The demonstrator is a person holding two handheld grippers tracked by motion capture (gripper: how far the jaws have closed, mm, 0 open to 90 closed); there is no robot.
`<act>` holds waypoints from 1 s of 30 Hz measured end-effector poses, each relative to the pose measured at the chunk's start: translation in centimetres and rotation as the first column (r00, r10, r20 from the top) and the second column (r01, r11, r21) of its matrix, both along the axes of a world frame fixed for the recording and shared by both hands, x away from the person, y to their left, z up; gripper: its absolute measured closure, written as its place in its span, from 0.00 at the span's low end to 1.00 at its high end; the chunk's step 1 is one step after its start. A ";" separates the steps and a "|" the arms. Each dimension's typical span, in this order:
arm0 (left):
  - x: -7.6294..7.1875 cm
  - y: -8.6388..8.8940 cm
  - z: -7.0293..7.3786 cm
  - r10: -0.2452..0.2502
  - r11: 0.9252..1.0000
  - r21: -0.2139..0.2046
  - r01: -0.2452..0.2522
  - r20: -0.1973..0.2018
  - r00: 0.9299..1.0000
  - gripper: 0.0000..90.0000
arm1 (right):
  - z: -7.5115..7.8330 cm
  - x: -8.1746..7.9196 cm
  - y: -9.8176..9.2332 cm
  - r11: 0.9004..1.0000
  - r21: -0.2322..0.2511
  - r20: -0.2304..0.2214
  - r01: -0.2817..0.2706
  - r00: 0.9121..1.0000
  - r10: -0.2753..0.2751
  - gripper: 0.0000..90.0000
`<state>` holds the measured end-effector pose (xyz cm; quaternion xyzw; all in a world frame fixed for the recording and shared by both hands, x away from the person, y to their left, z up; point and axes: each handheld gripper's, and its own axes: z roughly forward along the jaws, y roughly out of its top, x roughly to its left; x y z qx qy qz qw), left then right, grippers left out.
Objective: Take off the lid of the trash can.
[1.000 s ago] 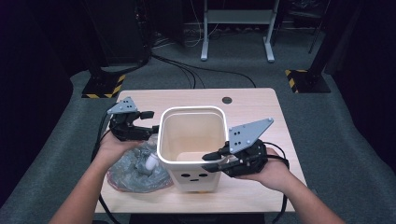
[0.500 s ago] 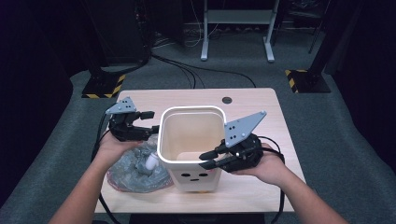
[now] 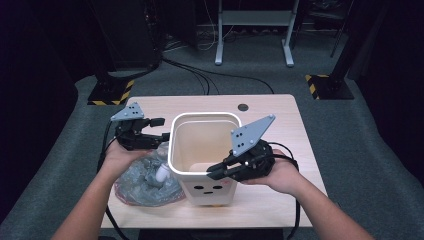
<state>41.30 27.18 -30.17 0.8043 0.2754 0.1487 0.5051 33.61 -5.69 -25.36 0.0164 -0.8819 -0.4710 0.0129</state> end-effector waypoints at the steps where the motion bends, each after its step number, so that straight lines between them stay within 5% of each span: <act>1: 0.0 0.0 0.1 0.000 1.000 0.002 0.000 0.002 1.000 0.37 | 0.0 0.1 0.0 1.000 0.001 -0.002 -0.002 1.000 0.002 0.93; 30: -0.2 0.4 1.9 0.008 1.000 -0.007 -0.008 0.028 1.000 0.37 | 3.2 -0.8 0.8 0.996 -0.091 0.096 0.004 0.995 0.004 0.93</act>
